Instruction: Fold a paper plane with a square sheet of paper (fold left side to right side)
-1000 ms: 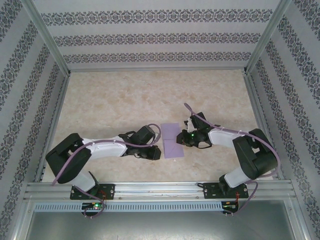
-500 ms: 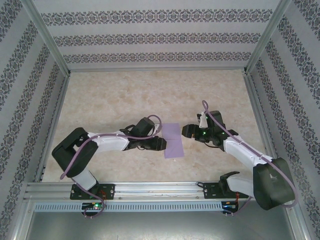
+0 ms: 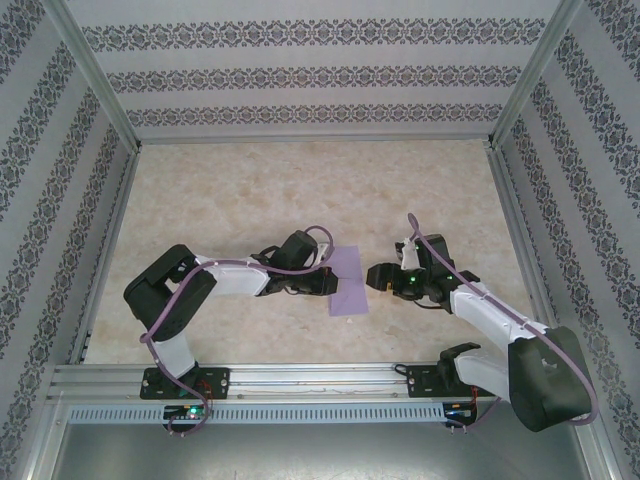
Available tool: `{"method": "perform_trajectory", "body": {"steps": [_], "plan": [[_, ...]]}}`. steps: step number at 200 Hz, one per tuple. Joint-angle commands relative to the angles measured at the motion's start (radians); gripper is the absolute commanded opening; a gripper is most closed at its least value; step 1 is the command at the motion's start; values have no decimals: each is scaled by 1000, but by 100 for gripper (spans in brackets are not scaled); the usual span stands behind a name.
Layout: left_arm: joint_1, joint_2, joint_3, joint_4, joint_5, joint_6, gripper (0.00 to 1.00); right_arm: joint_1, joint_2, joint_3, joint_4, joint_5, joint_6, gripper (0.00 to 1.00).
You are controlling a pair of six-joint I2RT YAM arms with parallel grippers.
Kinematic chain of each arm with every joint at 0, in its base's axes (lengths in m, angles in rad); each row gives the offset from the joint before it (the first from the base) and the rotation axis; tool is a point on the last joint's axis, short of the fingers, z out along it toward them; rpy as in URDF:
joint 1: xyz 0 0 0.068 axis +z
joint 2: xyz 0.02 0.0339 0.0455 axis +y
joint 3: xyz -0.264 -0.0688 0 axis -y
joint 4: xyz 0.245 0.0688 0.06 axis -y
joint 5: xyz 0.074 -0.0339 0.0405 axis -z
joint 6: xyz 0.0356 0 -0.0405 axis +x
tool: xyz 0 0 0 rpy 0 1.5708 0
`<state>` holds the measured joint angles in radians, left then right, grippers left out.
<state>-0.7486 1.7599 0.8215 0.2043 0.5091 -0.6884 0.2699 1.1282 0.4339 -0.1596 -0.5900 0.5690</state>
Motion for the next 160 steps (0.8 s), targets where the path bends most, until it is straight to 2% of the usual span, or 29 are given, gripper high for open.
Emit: {"method": "perform_trajectory", "body": {"steps": [1, 45, 160], "plan": [[3, -45, -44, 109, -36, -18, 4, -10, -5, -17, 70, -91, 11, 67], [2, -89, -127, 239, -68, -76, 2, 4, 49, -20, 232, -151, 93, 67], [3, -146, -216, 319, -115, -109, 2, 109, 276, 28, 487, -82, 208, 67]]}}
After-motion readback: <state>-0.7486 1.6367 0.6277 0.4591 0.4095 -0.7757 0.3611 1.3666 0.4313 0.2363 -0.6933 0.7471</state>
